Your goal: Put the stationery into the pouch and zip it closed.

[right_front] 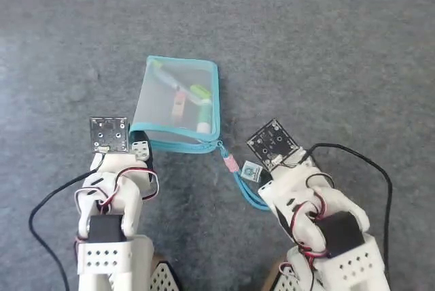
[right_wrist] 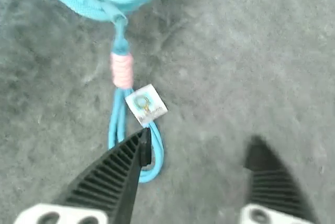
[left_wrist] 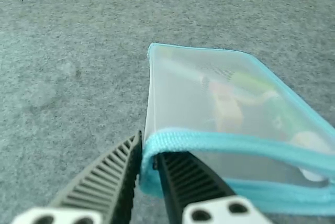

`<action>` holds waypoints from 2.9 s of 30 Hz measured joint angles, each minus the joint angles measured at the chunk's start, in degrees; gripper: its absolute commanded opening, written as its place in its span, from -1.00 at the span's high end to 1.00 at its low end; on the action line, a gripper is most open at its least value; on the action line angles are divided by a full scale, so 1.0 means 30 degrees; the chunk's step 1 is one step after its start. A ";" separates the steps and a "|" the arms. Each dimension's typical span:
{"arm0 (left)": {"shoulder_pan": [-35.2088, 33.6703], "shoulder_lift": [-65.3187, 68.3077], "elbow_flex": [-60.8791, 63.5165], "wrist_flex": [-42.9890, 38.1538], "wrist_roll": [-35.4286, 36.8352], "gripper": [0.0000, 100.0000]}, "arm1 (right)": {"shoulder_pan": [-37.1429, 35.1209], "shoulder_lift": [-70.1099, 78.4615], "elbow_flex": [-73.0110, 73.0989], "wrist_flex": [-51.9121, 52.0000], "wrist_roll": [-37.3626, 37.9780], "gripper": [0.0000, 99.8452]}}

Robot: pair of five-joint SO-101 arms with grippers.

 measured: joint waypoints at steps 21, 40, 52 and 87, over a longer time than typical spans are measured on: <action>0.1026 0.0000 0.0264 0.0000 0.0000 0.97 | -0.4015 1.5473 -0.3253 -0.8615 -0.3751 0.08; 0.1055 0.0000 0.0264 -0.0703 0.0000 0.97 | -0.4161 2.0542 -0.3253 -1.4007 -0.5509 0.32; 0.1084 0.0000 0.0264 -0.0703 0.0000 0.97 | -0.2520 1.7875 -0.3253 -1.2396 -0.4337 0.99; 0.6564 0.0000 0.0733 -0.0645 -0.0879 0.98 | -1.1751 0.6711 -0.5421 -0.3370 0.0908 0.99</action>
